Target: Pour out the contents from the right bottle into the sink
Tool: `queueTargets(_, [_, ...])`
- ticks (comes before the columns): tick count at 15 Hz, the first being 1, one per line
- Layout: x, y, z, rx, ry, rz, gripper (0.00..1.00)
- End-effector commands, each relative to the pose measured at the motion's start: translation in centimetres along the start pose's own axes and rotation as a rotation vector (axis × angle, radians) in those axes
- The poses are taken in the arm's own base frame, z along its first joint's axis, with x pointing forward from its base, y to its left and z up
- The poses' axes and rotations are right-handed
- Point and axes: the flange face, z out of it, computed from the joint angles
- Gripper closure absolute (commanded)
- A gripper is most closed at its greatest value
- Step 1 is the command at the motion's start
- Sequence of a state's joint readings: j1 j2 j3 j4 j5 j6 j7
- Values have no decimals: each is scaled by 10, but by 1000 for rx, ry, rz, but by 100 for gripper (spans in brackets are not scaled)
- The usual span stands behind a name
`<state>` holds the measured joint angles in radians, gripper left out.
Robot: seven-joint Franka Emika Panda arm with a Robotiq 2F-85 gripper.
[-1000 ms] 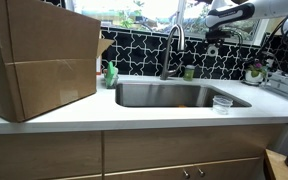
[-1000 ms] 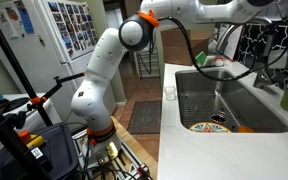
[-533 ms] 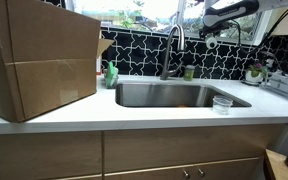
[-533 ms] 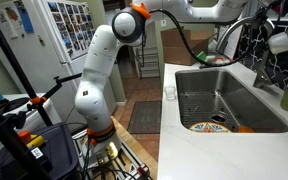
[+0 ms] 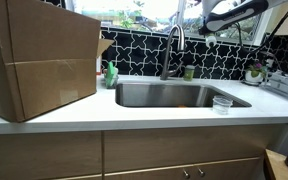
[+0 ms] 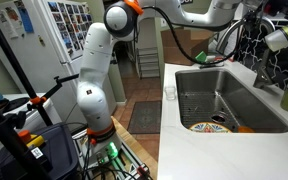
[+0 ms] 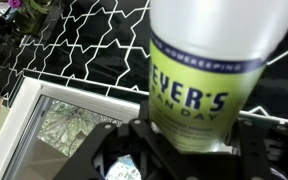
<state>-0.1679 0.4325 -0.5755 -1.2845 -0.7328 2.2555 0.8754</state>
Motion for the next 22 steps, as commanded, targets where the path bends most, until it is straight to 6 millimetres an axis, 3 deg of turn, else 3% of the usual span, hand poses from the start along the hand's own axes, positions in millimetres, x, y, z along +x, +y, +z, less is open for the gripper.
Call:
queueTargets(1, [-14,4,-10,-1,78,39,62])
queueTargets(11, [-37,-17,-33,48,357,88,62])
queueTargets(22, [-52,-12,-42,59,414,83,62])
